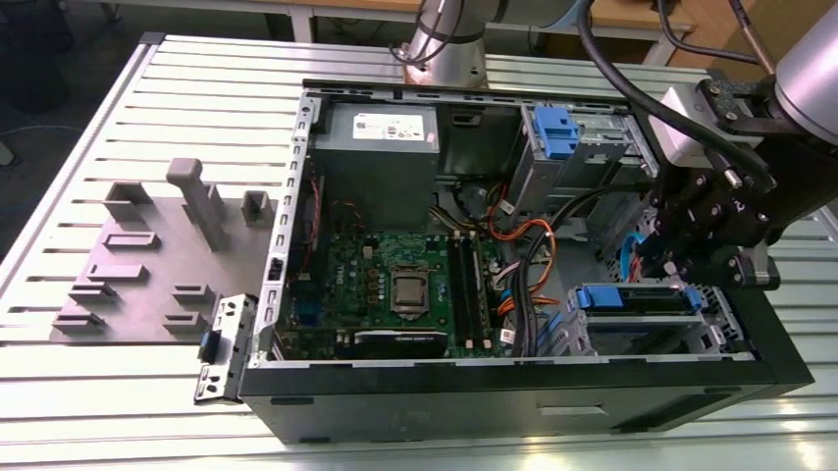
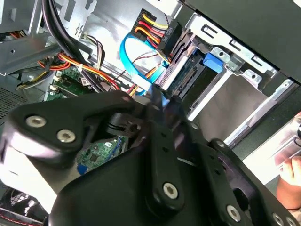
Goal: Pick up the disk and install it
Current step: 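Insert the first disk wire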
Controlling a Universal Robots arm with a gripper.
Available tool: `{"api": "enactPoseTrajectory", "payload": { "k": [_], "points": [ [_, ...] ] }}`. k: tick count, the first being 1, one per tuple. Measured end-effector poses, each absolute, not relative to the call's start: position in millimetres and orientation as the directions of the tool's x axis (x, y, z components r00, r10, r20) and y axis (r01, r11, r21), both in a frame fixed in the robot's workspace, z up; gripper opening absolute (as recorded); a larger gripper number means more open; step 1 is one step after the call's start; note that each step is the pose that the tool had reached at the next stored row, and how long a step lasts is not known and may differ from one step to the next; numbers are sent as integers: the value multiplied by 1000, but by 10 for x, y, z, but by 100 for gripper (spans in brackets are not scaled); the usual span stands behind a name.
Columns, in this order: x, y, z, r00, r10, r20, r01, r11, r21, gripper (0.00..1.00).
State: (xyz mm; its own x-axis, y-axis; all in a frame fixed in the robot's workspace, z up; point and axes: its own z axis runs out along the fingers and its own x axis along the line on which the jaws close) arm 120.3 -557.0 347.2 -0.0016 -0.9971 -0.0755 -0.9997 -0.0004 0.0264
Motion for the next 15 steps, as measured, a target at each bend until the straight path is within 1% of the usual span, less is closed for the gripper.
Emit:
{"api": "enactPoseTrajectory", "payload": {
  "k": [1, 3, 10, 15],
  "points": [
    [1203, -5570, 3473, -2, -997, -75, -1000, 0, 27, 28],
    [1203, -5570, 3473, -2, -997, -75, -1000, 0, 27, 16],
    [1203, -5576, 3471, -2, -997, -76, -1000, 0, 27, 16],
    [1203, -5636, 3471, -2, -997, -75, -1000, 0, 27, 16]
  ]
}}
